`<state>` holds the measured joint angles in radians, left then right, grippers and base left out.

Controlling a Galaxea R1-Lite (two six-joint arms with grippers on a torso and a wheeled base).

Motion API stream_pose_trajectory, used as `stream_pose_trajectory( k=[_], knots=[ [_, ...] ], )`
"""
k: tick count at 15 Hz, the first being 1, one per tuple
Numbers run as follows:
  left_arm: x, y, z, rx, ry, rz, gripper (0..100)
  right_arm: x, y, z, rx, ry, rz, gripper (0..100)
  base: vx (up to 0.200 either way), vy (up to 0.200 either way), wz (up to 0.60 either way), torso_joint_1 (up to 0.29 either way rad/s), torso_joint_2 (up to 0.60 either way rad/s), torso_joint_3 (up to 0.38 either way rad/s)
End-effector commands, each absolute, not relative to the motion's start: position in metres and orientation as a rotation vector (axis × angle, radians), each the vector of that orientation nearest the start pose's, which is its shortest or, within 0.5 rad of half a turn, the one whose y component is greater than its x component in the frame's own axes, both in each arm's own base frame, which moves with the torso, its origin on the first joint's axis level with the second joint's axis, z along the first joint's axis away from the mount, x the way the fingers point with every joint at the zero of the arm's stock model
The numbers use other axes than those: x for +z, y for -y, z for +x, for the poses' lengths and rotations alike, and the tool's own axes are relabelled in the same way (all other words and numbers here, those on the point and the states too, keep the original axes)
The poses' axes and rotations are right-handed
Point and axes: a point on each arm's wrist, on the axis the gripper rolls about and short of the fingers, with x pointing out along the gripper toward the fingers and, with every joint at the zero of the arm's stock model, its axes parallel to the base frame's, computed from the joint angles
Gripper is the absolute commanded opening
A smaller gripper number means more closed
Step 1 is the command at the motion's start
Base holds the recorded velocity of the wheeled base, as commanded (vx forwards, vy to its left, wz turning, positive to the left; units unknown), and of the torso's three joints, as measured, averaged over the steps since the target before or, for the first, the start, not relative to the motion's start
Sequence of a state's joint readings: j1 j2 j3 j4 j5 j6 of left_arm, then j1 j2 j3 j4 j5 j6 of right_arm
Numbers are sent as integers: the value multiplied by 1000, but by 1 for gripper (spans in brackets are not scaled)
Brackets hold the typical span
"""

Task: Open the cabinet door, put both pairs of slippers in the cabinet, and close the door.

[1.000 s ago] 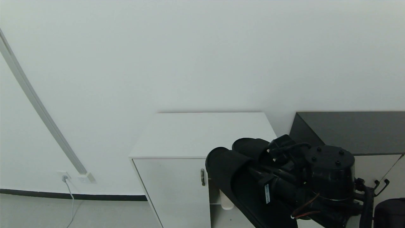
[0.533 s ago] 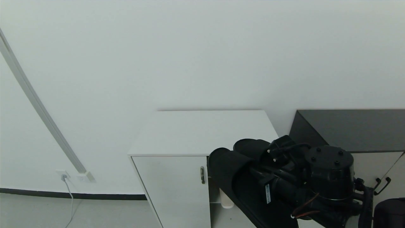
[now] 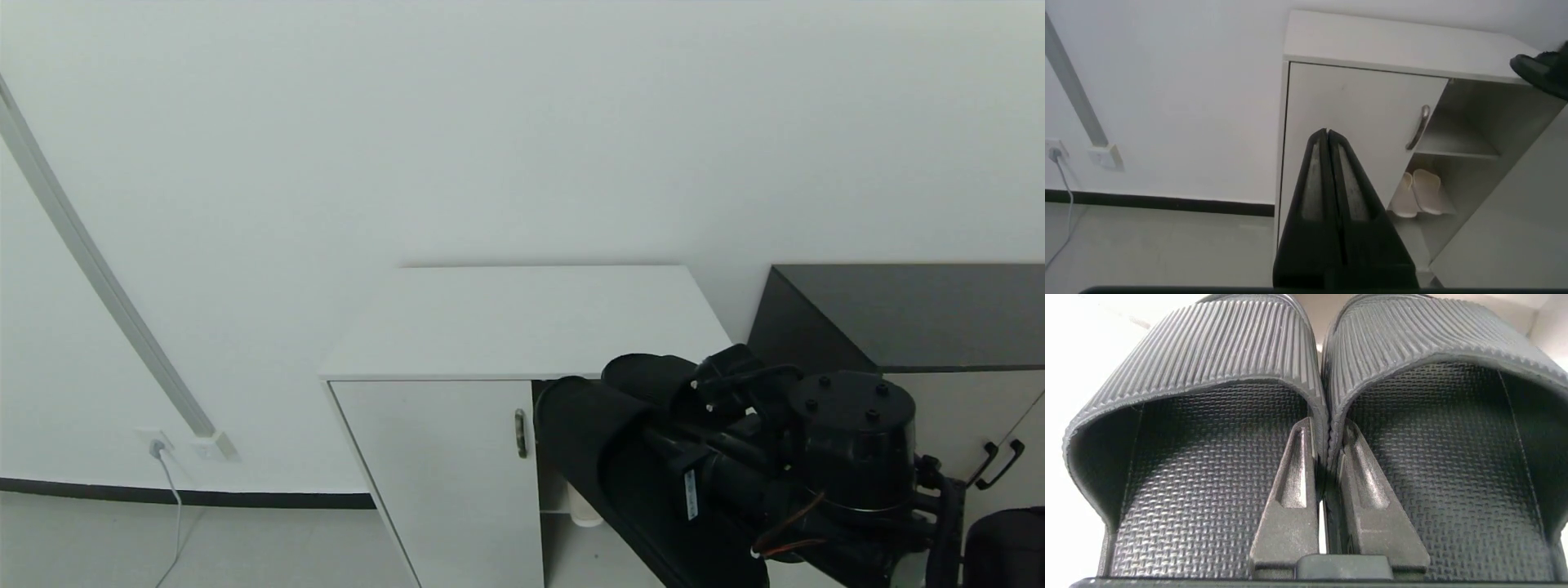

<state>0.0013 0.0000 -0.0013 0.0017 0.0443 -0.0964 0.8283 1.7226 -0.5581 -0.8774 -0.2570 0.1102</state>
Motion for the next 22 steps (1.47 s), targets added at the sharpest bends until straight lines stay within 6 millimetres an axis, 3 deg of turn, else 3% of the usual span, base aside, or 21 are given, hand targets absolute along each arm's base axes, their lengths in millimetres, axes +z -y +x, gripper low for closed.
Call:
stream_pose_trajectory(
  k=[1, 11, 22],
  knots=[
    [76, -1, -23, 46, 1, -97, 0, 138, -203, 194, 552, -275, -42, 0, 0, 0, 0, -173, 403, 222],
    [76, -1, -23, 46, 1, -97, 0, 137, -195, 187, 550, -281, -44, 0, 0, 0, 0, -215, 527, 308],
    [76, -1, -23, 46, 1, -97, 0, 119, -199, 191, 544, -338, -73, 0, 0, 0, 0, -171, 497, 322]
  ],
)
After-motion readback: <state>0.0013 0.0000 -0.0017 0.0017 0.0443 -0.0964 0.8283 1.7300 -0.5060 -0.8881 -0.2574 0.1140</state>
